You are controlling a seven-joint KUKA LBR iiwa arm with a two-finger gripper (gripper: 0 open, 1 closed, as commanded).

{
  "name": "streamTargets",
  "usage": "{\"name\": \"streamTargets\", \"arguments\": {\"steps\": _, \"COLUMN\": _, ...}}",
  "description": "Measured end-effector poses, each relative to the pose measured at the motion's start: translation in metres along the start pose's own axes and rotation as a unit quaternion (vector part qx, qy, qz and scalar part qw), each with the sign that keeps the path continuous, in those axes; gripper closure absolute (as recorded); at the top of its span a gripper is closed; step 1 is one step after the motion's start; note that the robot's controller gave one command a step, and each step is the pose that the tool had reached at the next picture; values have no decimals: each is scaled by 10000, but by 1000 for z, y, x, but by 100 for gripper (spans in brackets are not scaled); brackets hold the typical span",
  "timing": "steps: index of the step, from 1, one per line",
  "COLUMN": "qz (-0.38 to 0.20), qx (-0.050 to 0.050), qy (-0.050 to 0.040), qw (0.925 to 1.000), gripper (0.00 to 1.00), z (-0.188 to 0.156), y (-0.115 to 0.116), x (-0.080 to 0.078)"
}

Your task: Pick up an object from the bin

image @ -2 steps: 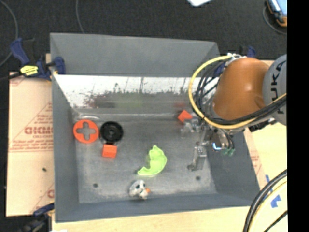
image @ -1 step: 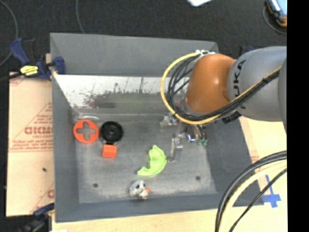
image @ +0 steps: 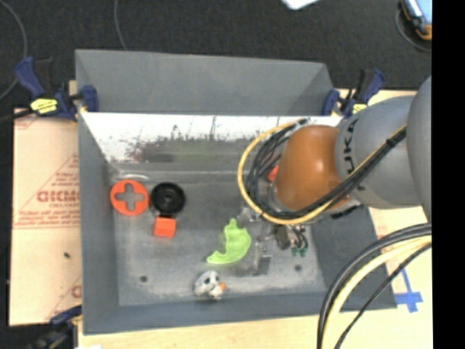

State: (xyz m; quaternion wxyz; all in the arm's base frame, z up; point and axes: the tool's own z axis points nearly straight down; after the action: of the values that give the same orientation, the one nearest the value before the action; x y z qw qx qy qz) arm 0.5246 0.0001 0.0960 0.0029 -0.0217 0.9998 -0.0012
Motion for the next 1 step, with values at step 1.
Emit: {"name": "streamTargets", "arguments": {"steps": 1, "qz": 327, "qx": -9, "qy": 0, "qw": 9995, "gripper": 0, "z": 14, "y": 37, "x": 12}}
